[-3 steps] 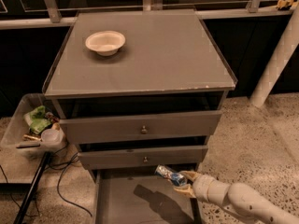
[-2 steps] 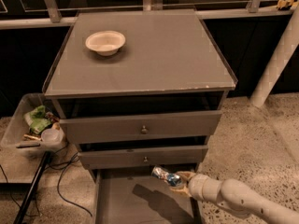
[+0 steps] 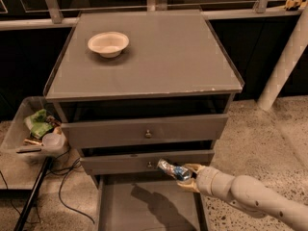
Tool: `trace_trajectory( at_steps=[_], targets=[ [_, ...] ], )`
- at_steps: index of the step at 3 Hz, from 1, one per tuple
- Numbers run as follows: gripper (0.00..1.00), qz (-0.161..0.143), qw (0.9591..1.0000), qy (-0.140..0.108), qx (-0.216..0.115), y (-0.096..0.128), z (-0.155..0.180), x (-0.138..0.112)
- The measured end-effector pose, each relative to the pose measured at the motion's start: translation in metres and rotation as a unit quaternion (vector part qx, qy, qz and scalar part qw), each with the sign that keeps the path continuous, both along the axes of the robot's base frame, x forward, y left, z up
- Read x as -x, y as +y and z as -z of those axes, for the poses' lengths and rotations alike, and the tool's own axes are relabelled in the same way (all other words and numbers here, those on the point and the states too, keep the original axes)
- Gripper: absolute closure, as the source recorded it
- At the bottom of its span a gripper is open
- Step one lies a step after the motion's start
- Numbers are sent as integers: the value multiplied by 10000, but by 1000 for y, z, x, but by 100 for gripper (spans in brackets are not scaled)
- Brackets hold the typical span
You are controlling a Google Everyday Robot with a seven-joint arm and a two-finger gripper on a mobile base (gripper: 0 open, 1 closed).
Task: Pick redbull can from bottom drawer and place on counter
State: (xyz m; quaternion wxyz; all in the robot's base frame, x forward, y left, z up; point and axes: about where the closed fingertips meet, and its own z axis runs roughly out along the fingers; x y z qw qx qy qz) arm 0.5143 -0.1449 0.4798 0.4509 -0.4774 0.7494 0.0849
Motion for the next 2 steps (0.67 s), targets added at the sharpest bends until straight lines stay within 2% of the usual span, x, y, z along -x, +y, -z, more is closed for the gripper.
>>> trace_trajectory(
  at_steps=[1, 2],
  targets=[
    [100, -34, 9985, -442, 320, -3, -64, 8],
    [100, -162, 9961, -741, 445, -8, -110, 24]
  ],
)
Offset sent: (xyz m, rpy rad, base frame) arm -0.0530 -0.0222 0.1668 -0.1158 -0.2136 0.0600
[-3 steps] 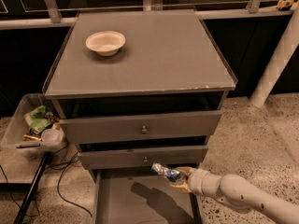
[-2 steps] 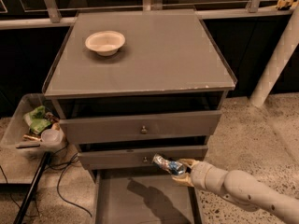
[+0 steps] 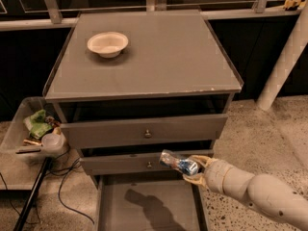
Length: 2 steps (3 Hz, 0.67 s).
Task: Pick redbull can from bottom drawer and place on counter
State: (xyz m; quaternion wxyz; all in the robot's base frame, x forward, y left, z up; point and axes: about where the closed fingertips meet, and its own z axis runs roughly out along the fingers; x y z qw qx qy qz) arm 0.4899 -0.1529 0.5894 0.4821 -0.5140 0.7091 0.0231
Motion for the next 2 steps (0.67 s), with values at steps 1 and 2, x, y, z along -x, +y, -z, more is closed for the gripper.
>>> trace_trajectory(
  at_steps=[1, 2],
  targets=[
    [100, -90, 9996, -100, -248, -14, -40, 11],
    [100, -219, 9974, -133, -668, -23, -91, 8]
  ],
)
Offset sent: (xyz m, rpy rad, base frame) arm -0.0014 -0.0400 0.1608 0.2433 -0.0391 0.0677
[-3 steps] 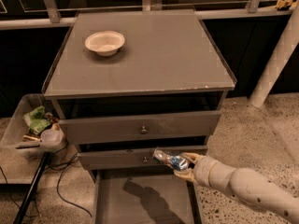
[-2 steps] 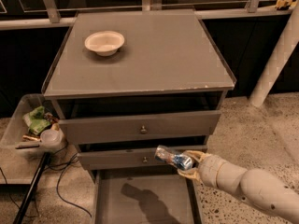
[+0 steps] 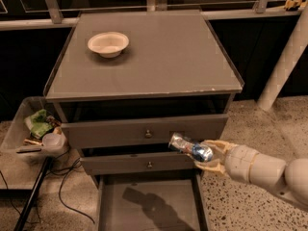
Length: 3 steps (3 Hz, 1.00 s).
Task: Pick redbull can from bottom drawer and place on counter
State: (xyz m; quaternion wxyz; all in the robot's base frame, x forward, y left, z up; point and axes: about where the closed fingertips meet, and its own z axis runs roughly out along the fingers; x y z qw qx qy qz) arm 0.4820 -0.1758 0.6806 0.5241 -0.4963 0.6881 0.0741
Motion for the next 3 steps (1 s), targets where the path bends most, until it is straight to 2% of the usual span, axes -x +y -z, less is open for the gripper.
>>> trace_trajectory(
  at_steps=[1, 2, 3],
  targets=[
    [100, -44, 9997, -89, -229, 2, -54, -12],
    [100, -106, 9993, -289, -234, 14, -92, -18],
    [100, -92, 9990, -354, -258, 16, -99, -25]
  ],
)
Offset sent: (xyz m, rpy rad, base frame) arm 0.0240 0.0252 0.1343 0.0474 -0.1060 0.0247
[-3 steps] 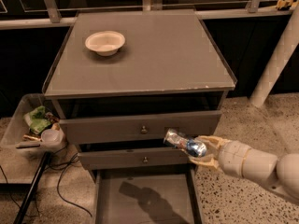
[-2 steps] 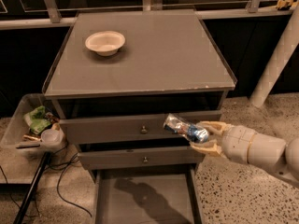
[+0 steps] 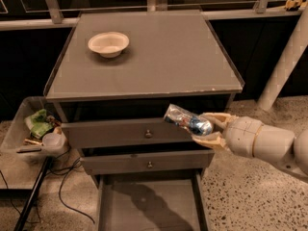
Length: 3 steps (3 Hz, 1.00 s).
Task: Pick redbull can from bottom drawer and place on counter
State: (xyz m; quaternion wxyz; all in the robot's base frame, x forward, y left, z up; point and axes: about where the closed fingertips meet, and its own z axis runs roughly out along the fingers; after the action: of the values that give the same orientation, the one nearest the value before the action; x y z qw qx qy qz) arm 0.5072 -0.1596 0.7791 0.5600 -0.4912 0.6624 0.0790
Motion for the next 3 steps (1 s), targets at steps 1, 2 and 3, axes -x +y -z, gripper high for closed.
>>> trace_trajectory(
  at_steps=[1, 2, 3],
  targets=[
    [100, -71, 9996, -254, -49, 10, -38, -20],
    [100, -113, 9989, -457, -58, 18, -90, -55],
    [100, 289, 9985, -408, -224, 24, -129, -97]
  ],
)
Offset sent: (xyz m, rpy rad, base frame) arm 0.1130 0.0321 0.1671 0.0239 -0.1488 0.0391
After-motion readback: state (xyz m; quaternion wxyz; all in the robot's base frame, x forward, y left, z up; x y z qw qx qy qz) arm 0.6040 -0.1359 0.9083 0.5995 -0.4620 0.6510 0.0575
